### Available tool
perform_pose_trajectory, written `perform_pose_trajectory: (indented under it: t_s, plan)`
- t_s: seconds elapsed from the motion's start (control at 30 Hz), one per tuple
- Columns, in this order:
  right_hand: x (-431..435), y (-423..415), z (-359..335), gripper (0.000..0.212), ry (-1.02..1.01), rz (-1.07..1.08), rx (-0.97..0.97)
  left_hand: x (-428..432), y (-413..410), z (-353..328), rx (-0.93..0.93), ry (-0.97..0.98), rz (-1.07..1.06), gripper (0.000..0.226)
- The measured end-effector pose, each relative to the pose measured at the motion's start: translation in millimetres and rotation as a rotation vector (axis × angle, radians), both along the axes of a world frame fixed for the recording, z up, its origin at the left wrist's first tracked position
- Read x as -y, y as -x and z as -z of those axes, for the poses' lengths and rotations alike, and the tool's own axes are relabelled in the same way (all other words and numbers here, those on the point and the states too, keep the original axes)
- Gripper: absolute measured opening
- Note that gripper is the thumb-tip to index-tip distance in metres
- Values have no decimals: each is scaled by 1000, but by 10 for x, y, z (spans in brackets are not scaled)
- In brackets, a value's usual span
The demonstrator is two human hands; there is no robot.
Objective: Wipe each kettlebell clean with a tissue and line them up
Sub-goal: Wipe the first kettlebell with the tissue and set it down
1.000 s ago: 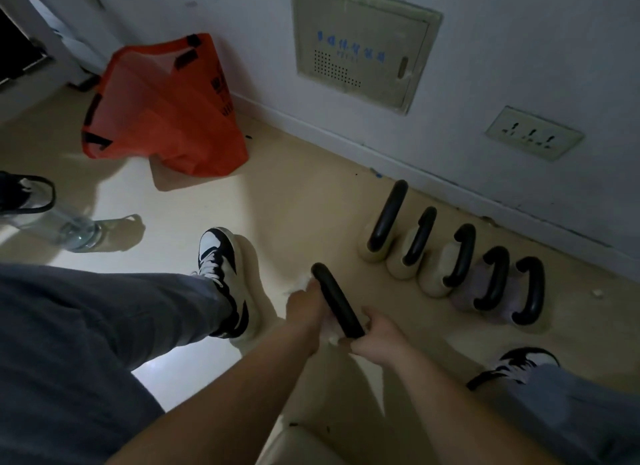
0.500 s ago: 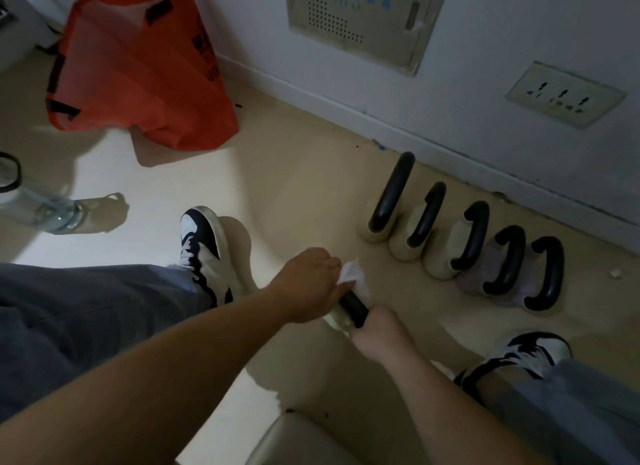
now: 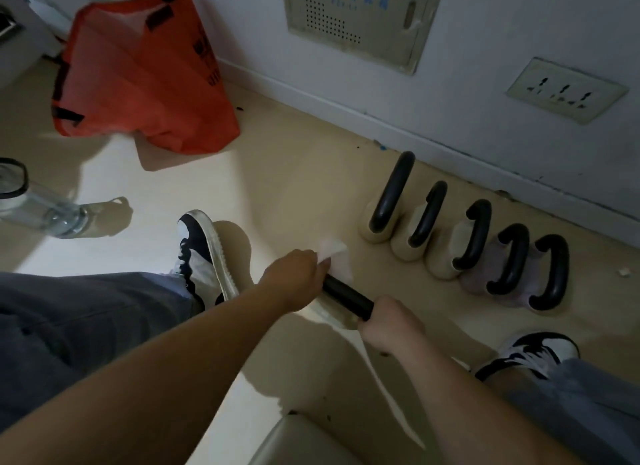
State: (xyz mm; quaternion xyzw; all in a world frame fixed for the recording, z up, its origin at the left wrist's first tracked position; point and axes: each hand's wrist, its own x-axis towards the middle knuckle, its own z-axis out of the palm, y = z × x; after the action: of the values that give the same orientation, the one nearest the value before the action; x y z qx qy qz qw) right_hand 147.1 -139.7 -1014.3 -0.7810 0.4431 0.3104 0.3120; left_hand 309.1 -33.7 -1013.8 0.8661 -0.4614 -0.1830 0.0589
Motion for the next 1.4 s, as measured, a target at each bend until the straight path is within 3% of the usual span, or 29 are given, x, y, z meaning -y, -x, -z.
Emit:
perform_pose_trajectory:
  t_s: [0.07, 0.17, 0.23, 0.3, 0.37, 0.47, 0.53, 0.63, 0.7, 0.77, 0.87, 1.0, 1.1, 1.13, 1.27, 1.33, 1.4]
  plan:
    - [4, -16, 4, 20, 9, 2, -13, 56, 212, -57, 8, 35, -94, 40]
    - [37, -28, 48, 17, -1, -13, -42, 48, 794, -118, -84, 201, 220, 37]
    - [14, -25, 42, 22, -4, -39, -38, 26, 672, -73, -130, 248, 319, 34]
    - [5, -9, 42, 14, 2, 11, 16, 6, 322, 24, -87, 119, 241, 33]
    - [-13, 5, 31, 26, -10, 57, 32, -85, -60, 62, -46, 45, 60, 41]
    - [16, -4, 25, 30, -5, 35, 20, -29, 117, -5, -19, 62, -100, 39]
    - [53, -17, 71, 33, -32, 11, 30, 53, 631, -141, -93, 193, 21, 29]
    - [10, -37, 83, 35, -80, 18, 1, 59, 804, -248, -157, 241, 253, 37]
    - [5, -21, 107, 26, -35, 10, 28, 28, 462, -164, -123, 165, 227, 34]
    - [3, 20, 109, 25, -12, 52, 43, -62, -1, -24, -68, 13, 72, 39]
    - [-2, 25, 40, 29, 10, 59, 33, -88, -33, 28, -9, -8, -80, 50]
    - [12, 14, 56, 23, 5, 37, -21, 56, 837, -77, -76, 169, 139, 46]
    - [-13, -5, 55, 24, 14, -11, 8, -17, 651, -56, -178, 243, 283, 44]
    - [-27, -16, 38, 26, 17, -4, 11, -55, 446, -33, -146, 182, 285, 43]
    - [-40, 26, 2, 30, -8, 83, 42, -173, -139, -1, -60, 13, -36, 44]
    - [-13, 21, -6, 25, 13, 76, 35, -78, 141, -13, -13, 41, 22, 47]
    - [-21, 10, 18, 20, 4, 97, 26, 11, 599, -71, -107, 174, 146, 44]
